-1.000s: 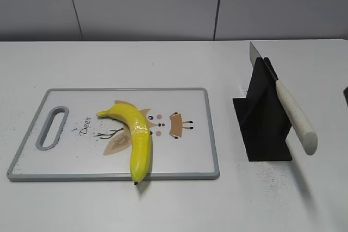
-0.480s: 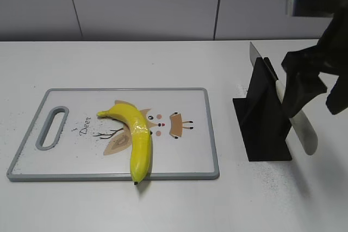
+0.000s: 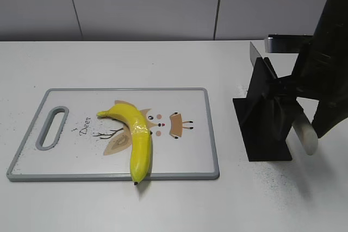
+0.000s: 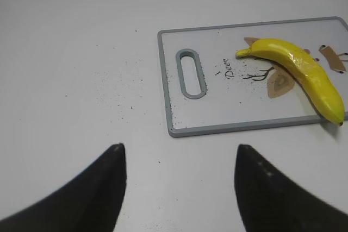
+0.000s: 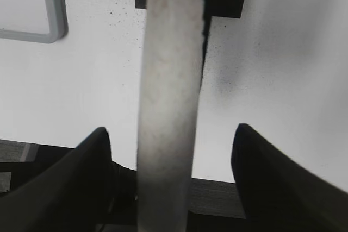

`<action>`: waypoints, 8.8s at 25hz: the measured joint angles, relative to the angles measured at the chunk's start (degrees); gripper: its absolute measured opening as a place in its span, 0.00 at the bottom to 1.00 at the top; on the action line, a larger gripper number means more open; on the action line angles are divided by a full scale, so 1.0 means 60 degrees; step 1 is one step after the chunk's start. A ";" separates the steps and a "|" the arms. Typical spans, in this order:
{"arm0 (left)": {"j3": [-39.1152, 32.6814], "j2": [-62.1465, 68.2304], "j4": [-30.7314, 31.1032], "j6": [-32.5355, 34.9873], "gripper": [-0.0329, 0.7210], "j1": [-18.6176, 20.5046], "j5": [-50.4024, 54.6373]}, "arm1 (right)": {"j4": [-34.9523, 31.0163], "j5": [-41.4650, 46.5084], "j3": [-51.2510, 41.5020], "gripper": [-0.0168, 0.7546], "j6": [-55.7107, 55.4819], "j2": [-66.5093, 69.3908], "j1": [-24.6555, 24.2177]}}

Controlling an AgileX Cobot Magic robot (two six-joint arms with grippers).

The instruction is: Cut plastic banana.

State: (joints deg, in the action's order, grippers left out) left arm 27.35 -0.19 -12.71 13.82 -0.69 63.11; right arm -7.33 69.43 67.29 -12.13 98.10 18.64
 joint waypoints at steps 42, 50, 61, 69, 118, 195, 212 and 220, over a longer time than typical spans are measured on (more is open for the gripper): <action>0.0000 0.0000 0.0004 0.0001 0.83 0.0000 0.0000 | 0.0679 -0.0049 0.1021 0.24 -0.0724 -0.2190 0.0036; 0.0000 0.0000 0.0004 0.0001 0.83 0.0000 0.0000 | 0.0890 -0.0018 0.1793 0.24 -0.0733 -0.2190 0.0036; 0.0411 0.0221 -0.0097 0.0489 0.83 0.0000 -0.0594 | -0.0024 -0.0046 0.2912 0.24 0.2022 -0.2190 0.0036; 0.0924 0.3046 -0.2089 0.2578 0.83 0.0000 -0.1571 | -0.2123 -0.0068 0.2950 0.24 0.7656 -0.1874 0.0036; 0.5528 1.4421 -0.4381 1.2606 0.07 -0.1473 -0.1174 | -0.4470 -0.0725 0.2977 0.24 1.4834 0.0509 0.0764; 0.5620 1.5018 -0.4622 1.1382 0.86 -0.2408 -0.3237 | -0.1636 -0.1410 0.3285 0.23 1.4272 0.2039 0.0833; 0.5620 1.2470 0.0715 0.1319 0.83 -0.2408 -0.1156 | -0.1395 0.0035 0.3328 0.23 0.8842 -0.0638 0.0833; 0.5308 1.1865 0.1030 -0.0291 0.82 -0.2408 0.1042 | -0.1182 -0.0919 0.1270 0.23 0.5264 -0.2801 0.0833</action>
State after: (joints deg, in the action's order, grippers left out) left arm 59.20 71.00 -6.53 12.08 -15.14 69.36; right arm -14.43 63.91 74.91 19.46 81.30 23.64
